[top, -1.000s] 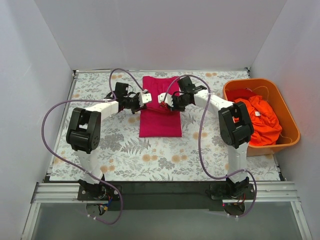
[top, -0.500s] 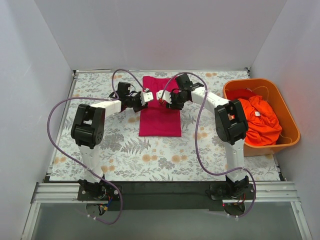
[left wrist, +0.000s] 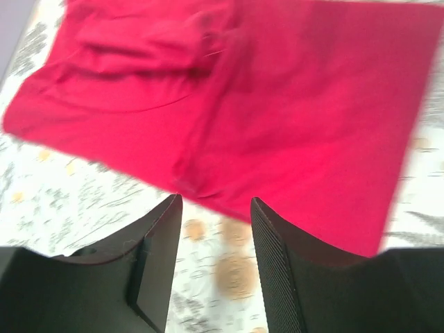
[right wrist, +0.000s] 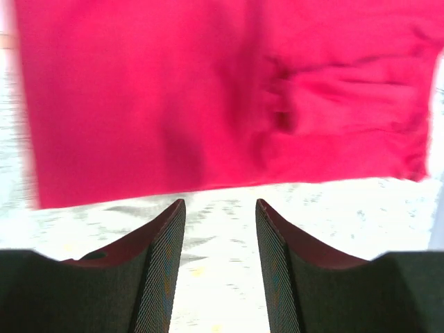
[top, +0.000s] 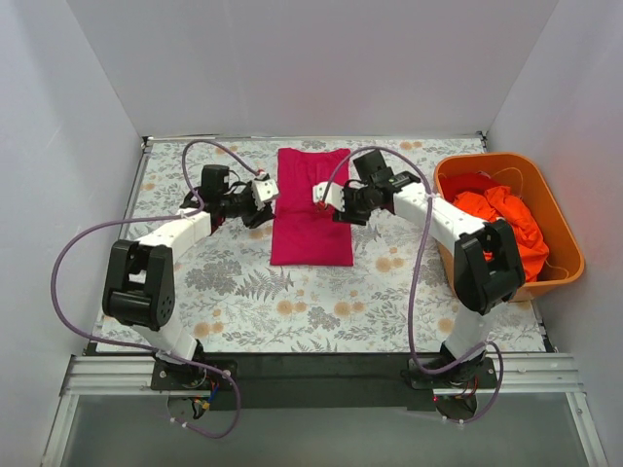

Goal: Fold and stack the t-shirts
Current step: Fold the tshirt

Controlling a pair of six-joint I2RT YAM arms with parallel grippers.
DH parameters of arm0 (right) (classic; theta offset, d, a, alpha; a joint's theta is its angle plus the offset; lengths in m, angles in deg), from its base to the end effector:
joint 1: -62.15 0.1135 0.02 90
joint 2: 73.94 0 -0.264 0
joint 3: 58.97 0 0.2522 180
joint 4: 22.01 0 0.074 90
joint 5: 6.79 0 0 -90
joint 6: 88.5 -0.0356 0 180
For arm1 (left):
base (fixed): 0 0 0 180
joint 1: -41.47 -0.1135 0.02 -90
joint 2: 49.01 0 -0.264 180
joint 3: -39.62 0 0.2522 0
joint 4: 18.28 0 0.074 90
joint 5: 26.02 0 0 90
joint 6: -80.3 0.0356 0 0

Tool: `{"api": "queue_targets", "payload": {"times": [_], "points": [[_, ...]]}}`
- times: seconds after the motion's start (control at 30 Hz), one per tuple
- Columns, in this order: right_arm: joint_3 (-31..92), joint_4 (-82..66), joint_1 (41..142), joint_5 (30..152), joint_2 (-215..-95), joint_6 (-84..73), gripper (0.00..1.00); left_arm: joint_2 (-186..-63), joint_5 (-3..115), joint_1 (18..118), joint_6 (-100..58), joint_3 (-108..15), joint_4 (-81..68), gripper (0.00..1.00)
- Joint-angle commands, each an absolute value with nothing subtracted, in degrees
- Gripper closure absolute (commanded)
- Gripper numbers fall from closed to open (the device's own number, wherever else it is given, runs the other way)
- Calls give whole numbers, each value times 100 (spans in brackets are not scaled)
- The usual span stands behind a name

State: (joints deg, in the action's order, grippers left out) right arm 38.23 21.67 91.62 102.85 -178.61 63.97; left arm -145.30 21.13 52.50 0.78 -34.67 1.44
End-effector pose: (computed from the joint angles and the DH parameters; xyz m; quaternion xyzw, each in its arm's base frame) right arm 0.3462 0.2094 0.2524 -0.7075 0.6051 0.0611 0.3599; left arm 0.3462 -0.0922 0.2148 0.3053 0.8067 -0.3352 0.3791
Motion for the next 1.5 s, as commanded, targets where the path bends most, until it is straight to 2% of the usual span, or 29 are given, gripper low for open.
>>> {"api": "queue_targets", "payload": {"times": [0.0,0.17,0.43,0.87,0.93,1.0,1.03,1.07,1.17,1.47], "points": [[3083,2296,9633,10413,-17424,6153,49,-14104,1766,5474,182,-3023,542,57],[2441,2094,9941,10299,-17440,5828,49,-13901,1827,5746,6,-2461,577,55],[2176,1865,9968,10132,-17739,5889,50,-14085,2214,6072,357,-2064,559,54],[1623,1470,9968,9868,-17818,6003,64,-14261,2548,6090,1042,-1660,788,57],[1552,1417,9968,9798,-17818,6021,70,-14288,2619,6090,1052,-1651,779,64],[1534,1417,9968,9763,-17809,5995,82,-14306,2671,6090,999,-1686,779,75],[1543,1425,9968,9736,-17801,5986,86,-14297,2672,6090,990,-1747,779,85],[1604,1443,9968,9727,-17731,5977,92,-14279,2680,6090,973,-1791,779,89],[1815,1574,9915,9754,-17590,5942,99,-14156,2681,6081,885,-2097,945,99],[2949,2278,9616,9850,-17213,5801,99,-13647,2425,6011,604,-3074,1640,100]]}}
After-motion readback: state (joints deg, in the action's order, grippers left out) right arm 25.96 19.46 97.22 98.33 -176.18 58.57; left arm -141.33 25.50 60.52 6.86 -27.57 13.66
